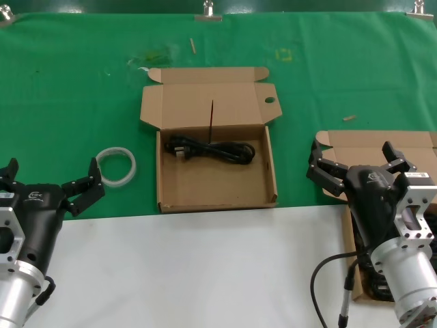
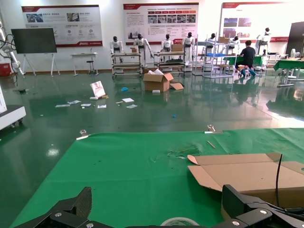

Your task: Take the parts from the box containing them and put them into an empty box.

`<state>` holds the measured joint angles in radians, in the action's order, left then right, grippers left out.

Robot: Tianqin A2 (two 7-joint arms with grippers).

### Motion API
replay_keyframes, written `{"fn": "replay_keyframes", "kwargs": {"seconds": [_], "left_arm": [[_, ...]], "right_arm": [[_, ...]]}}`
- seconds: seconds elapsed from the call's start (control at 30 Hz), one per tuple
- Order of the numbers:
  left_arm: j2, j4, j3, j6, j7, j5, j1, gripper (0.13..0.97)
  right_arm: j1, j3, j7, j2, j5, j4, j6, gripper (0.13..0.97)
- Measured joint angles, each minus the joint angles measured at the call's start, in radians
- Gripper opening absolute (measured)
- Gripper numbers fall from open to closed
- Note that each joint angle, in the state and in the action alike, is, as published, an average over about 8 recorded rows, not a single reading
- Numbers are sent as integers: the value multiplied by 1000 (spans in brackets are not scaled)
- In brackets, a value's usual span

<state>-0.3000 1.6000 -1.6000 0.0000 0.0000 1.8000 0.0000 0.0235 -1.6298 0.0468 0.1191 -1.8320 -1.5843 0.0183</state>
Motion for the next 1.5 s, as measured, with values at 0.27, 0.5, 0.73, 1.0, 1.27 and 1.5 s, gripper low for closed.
{"fn": "replay_keyframes", "kwargs": {"seconds": [0.27,0.5,0.73,1.0,1.27,1.5], "left_arm": [[0,0,0,0,0,0,0,966],[0,0,0,0,0,0,0,966],[0,0,0,0,0,0,0,966],[0,0,0,0,0,0,0,966],[0,0,0,0,0,0,0,966],[0,0,0,0,0,0,0,966]], "right_arm": [[0,0,0,0,0,0,0,966],[0,0,0,0,0,0,0,966],[0,0,0,0,0,0,0,966],[0,0,0,0,0,0,0,966],[0,0,0,0,0,0,0,966],[0,0,0,0,0,0,0,966]]}}
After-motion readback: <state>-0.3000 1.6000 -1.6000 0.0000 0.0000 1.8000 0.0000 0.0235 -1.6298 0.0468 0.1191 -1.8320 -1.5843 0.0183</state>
